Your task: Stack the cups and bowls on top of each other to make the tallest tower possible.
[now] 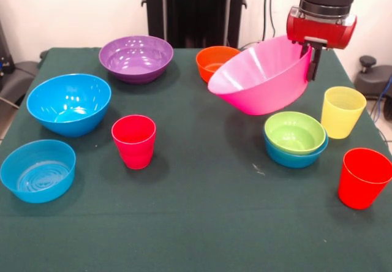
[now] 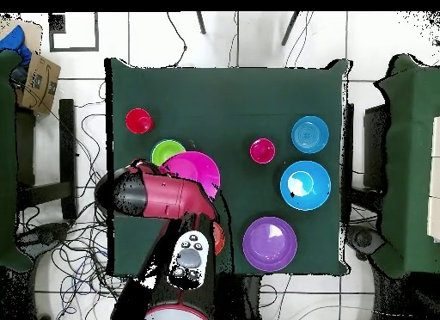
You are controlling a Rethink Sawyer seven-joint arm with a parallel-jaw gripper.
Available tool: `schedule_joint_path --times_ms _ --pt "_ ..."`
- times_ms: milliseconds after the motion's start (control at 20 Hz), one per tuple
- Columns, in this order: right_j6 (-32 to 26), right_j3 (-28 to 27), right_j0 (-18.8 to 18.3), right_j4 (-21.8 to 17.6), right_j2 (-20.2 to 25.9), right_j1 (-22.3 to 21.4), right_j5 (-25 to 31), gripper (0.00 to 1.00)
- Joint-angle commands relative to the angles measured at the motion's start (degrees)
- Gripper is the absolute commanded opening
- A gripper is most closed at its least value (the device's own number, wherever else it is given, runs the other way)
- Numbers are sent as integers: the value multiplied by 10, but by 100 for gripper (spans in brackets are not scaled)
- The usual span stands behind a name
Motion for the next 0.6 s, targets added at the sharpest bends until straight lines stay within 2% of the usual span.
schedule_joint_path --times_ms 50,600 --pt "99 -19 5 13 13 7 11 0" --pt "87 -5 2 5 3 -2 13 0"
